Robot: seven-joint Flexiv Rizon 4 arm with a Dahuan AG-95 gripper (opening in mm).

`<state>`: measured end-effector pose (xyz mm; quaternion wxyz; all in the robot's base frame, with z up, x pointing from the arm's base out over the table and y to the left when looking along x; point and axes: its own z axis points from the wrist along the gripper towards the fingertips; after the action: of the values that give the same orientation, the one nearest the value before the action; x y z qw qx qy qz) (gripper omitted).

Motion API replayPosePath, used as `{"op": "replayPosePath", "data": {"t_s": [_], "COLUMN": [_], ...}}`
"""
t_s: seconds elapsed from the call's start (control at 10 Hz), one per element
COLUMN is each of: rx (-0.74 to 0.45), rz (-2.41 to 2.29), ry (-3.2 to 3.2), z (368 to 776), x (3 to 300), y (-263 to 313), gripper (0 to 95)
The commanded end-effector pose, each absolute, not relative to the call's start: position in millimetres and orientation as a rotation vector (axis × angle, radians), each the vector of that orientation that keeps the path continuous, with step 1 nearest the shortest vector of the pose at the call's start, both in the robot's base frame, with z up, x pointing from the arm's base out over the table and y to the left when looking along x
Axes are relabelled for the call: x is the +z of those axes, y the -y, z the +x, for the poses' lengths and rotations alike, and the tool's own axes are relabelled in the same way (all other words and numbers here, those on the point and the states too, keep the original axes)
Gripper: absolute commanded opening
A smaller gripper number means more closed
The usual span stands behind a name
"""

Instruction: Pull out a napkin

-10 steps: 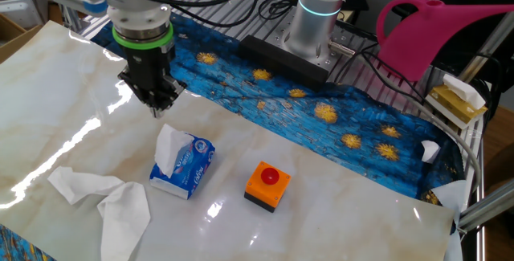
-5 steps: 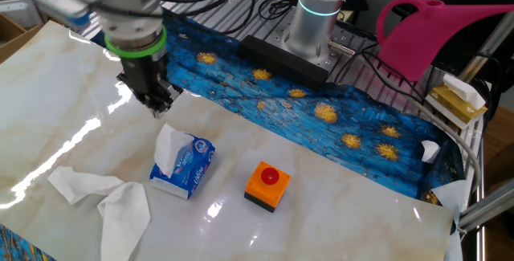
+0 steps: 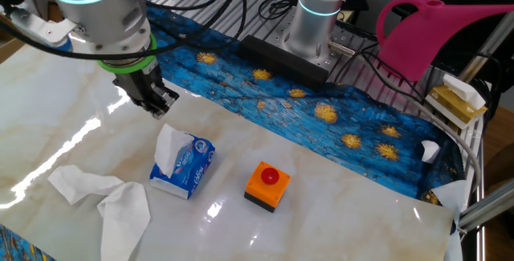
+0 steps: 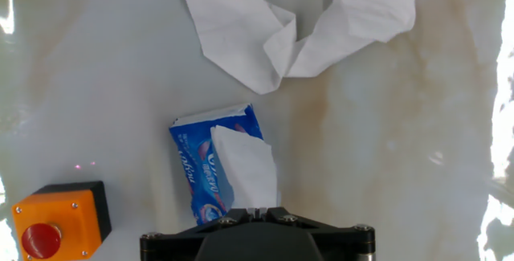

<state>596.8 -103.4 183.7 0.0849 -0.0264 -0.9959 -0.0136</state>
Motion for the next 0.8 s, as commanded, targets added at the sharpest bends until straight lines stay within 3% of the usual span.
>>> {"op": "replayPosePath", "data": {"t_s": [0.1,0.7,0.8], "rx": [-0.046,-0.054,-0.056], "rz": [-0.256,-0.305,-0.344], "ry": [3.017,2.999,2.987], "z": [595.5,595.1,595.0], "x": [183.4,182.1,179.9], "y": [103.7,101.4,100.1], "gripper": [0.0,0.0,19.0]}}
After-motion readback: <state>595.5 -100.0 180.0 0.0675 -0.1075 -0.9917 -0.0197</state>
